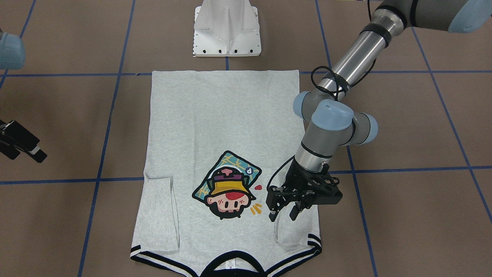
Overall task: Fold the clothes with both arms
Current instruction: 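Move the left gripper beside the shirt while the right gripper goes to the hem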
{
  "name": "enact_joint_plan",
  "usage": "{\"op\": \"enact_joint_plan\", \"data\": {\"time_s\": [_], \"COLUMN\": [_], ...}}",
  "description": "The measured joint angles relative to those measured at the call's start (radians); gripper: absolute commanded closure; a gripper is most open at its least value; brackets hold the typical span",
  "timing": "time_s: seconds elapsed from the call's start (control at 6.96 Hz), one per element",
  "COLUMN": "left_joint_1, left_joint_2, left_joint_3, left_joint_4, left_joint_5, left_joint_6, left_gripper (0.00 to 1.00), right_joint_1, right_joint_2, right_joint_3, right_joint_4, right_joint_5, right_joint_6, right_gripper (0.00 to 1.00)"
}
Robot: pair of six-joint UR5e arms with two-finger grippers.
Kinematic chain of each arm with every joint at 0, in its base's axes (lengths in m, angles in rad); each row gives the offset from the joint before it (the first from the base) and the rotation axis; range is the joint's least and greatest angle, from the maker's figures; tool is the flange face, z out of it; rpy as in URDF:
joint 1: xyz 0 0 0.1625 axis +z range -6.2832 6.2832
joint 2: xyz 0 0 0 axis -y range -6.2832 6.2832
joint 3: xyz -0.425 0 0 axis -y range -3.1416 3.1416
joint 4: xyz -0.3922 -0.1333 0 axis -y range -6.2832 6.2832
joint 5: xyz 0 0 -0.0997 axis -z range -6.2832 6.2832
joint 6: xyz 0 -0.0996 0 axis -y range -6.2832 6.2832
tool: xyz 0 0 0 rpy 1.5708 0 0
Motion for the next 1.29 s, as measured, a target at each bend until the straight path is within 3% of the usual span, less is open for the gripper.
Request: {"op": "enact_joint_plan", "data": {"time_s": [0.29,0.72,1.01,1.29], "left_joint_1": [0.023,0.029,0.028,0.027], "left_joint_2": [0.148,0.377,0.496,0.566], "left_joint_3": [-0.240,-0.645,-0.801,-0.874], "left_joint_4": [0.051,0.214,0.243,0.247], "left_joint_5": [-0.092,-0.242,-0.331,-0.350], "left_joint_6": [-0.021,-0.063,-0.116,-0.127], "left_gripper": [0.27,0.23,0.23,0.19], "right_joint_1": [-0.057,-0.256,-0.421,-0.638], "right_joint_2": [-0.081,-0.216,-0.277,-0.295], "right_joint_3": [0.099,0.259,0.349,0.428], "right_joint_4": [-0.004,-0.005,-0.006,-0.093], "right_joint_5": [-0.015,-0.174,-0.282,-0.471], "right_joint_6": [0.123,0.312,0.527,0.711], "right_gripper": [0.00,0.01,0.02,0.02]}}
